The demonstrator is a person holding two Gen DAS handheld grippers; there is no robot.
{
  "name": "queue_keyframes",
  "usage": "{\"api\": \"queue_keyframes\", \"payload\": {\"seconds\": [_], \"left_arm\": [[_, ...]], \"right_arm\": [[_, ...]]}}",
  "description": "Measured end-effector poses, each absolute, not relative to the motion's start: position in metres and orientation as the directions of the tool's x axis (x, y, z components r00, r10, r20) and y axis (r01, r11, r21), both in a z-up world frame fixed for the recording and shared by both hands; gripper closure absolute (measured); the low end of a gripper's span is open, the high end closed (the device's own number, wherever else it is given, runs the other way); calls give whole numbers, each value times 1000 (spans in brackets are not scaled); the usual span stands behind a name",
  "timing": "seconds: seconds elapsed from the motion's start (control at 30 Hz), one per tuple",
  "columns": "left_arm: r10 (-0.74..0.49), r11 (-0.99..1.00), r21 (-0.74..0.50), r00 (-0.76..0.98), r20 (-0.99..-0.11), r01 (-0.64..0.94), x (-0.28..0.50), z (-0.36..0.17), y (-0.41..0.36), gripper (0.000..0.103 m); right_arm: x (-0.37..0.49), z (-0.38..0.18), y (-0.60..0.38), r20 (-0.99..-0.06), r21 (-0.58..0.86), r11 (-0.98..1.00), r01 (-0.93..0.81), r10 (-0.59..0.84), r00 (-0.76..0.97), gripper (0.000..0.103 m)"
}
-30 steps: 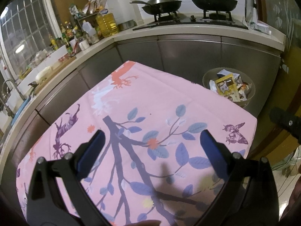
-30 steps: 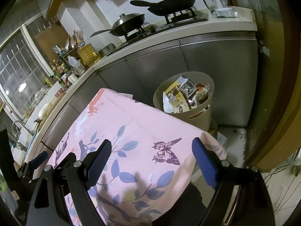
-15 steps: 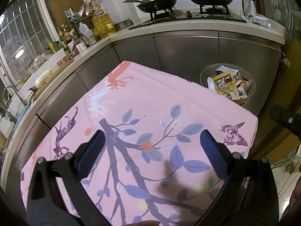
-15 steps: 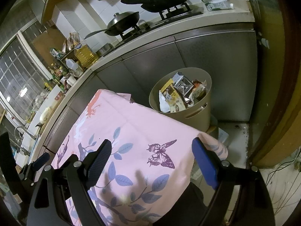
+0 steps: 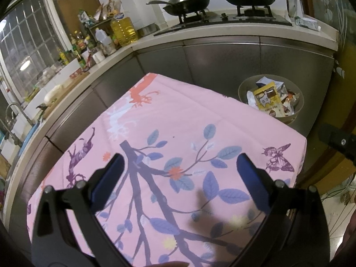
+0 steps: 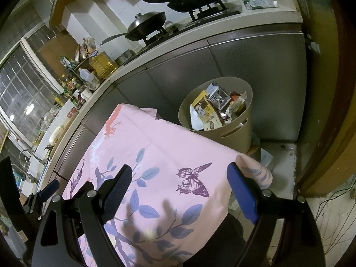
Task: Collect trash
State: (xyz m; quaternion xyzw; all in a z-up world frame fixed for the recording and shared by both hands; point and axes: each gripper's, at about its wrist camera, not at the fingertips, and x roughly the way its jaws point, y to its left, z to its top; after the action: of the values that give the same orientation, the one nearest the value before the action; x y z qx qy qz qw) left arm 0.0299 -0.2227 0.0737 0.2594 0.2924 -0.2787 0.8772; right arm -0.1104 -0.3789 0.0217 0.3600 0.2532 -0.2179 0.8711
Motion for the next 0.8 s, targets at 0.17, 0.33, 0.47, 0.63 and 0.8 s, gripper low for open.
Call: {"api": "queue_keyframes", "payload": {"seconds": [0.17, 0.33, 0.47, 0.63, 0.8], "left_arm": [[-336, 714, 294, 680, -652, 635, 29, 76, -218, 6], [-338, 715, 291, 679, -652, 635, 29, 76, -216, 6], [-339, 716, 290, 680, -650, 635, 29, 78, -214, 6], [-342, 718, 285, 679, -650, 635, 29, 80, -211, 6], [-342, 718, 285, 679, -650, 634, 29, 80, -211, 6]], "right_arm": [[-109, 21, -374, -600, 518, 648, 559, -190, 777, 19], [-108, 24, -370, -599, 513, 654, 555, -191, 778, 19], [-105, 25, -367, -600, 509, 659, 554, -190, 777, 19], [-104, 26, -365, -601, 503, 664, 553, -191, 776, 19], [-104, 26, -365, -602, 502, 665, 553, -190, 775, 19]]}}
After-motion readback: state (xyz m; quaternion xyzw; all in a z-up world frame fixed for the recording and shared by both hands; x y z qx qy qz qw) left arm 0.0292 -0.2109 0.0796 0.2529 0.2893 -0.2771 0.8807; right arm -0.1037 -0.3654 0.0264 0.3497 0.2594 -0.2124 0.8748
